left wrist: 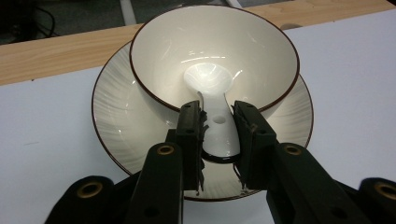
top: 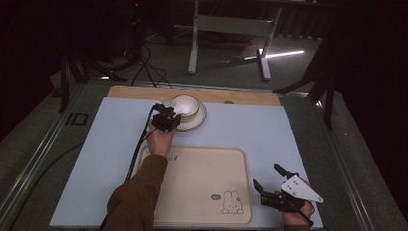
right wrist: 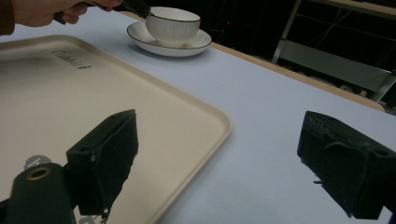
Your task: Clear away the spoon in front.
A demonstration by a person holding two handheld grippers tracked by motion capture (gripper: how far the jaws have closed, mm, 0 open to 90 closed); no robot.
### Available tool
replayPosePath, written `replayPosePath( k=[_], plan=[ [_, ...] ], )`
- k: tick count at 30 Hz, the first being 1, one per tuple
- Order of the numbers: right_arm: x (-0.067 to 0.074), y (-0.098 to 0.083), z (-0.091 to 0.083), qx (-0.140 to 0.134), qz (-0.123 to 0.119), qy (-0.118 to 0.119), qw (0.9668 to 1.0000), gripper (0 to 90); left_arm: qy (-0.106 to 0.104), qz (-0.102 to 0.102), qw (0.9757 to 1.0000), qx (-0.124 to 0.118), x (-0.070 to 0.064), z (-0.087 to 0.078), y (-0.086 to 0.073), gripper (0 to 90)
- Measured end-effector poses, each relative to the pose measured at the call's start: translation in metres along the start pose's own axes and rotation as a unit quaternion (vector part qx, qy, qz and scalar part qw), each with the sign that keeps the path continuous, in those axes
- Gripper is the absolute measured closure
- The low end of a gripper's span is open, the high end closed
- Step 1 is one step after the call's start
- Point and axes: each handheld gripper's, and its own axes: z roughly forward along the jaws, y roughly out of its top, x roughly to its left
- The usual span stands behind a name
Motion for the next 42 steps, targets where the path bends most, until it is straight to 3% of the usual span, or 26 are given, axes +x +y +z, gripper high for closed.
replayPosePath(
  k=[15, 42],
  plan=[
    [0.0, 0.0, 0.0, 0.001, -0.001, 0.001, 1.0, 12.1, 0.005, 0.005, 1.0, 0.002, -0.001, -0.007, 0.002, 74.1],
    [0.0, 0.0, -0.001, -0.002, 0.0, 0.0, 1.0, 12.1, 0.001, 0.01, 0.9987, -0.049, -0.002, -0.051, 0.013, 74.2]
  ],
)
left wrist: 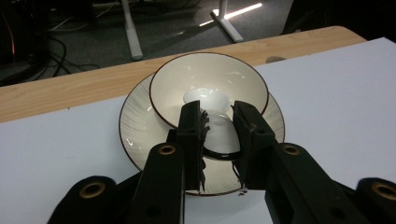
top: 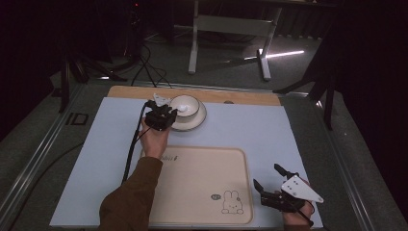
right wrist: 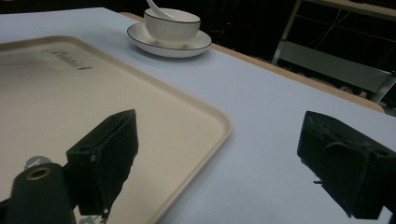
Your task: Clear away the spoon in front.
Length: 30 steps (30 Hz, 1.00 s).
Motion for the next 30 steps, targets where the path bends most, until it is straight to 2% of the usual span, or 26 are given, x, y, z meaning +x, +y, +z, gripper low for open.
replayPosePath(
  k=[7, 9, 17, 24, 30],
  plan=[
    [0.0, 0.001, -0.002, -0.009, 0.001, 0.0, 1.0, 12.2, 0.004, 0.013, 0.9999, -0.004, -0.002, -0.01, 0.001, 74.2],
    [0.0, 0.0, -0.002, -0.008, 0.001, 0.0, 1.0, 12.3, 0.004, 0.014, 0.9998, -0.012, -0.002, -0.019, 0.002, 74.2],
    [0.0, 0.001, -0.002, -0.01, 0.001, 0.0, 1.0, 12.3, 0.004, 0.022, 0.9997, -0.009, -0.002, -0.035, -0.002, 74.2],
    [0.0, 0.001, -0.002, -0.011, 0.0, 0.0, 0.9999, 12.3, 0.014, 0.02, 0.9996, -0.017, 0.002, -0.05, -0.008, 74.2],
    [0.0, 0.001, -0.002, -0.01, 0.0, -0.001, 0.9999, 12.3, 0.029, 0.034, 0.9988, -0.019, 0.0, -0.059, -0.012, 74.2]
  ],
)
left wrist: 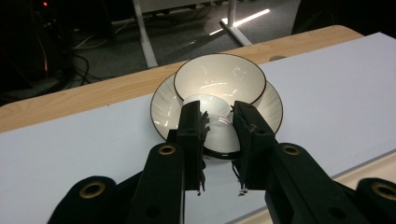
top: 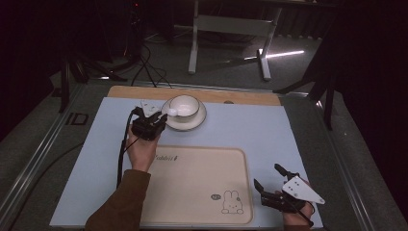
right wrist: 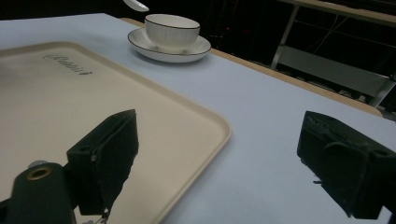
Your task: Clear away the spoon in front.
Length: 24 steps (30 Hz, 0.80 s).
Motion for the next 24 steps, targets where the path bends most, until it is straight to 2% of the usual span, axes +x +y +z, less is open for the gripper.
replayPosePath(
  k=[13, 24],
  plan=[
    [0.0, 0.0, 0.0, -0.002, 0.002, -0.001, 1.0, 12.3, 0.02, 0.007, 0.9998, -0.006, -0.002, -0.019, -0.008, 74.2],
    [0.0, 0.0, -0.001, -0.003, 0.001, -0.002, 1.0, 12.3, 0.03, -0.005, 0.9995, -0.007, 0.001, -0.031, -0.023, 74.2]
  ],
)
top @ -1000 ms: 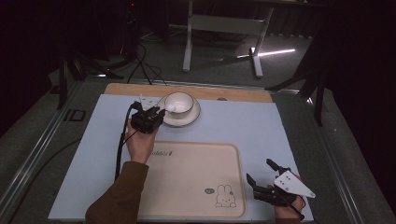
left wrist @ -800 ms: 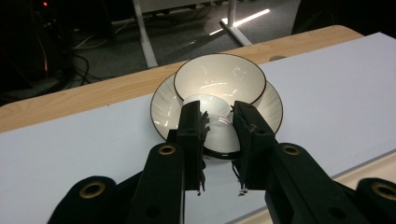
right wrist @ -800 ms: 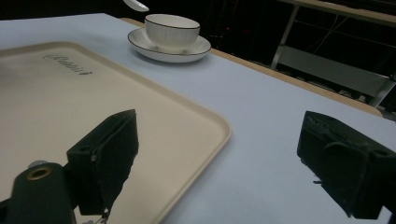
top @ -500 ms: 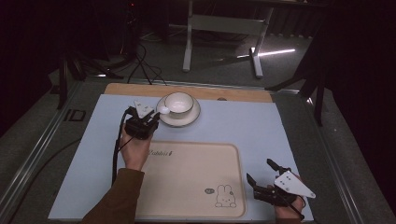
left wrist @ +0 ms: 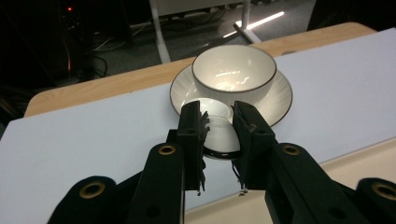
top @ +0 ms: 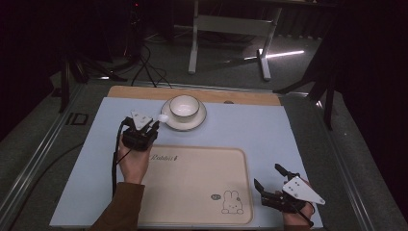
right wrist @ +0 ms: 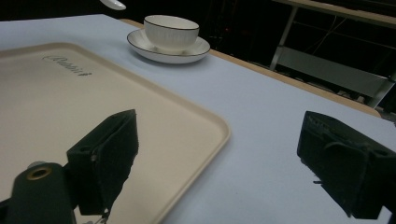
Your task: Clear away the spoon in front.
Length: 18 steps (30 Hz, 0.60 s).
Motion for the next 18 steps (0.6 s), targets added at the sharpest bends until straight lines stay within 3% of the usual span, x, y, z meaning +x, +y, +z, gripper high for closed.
replayPosePath(
  k=[18],
  plan=[
    [0.0, 0.0, 0.0, -0.001, 0.0, -0.001, 1.0, 12.3, 0.015, -0.012, 0.9998, -0.004, 0.002, -0.014, -0.019, 74.2]
  ],
)
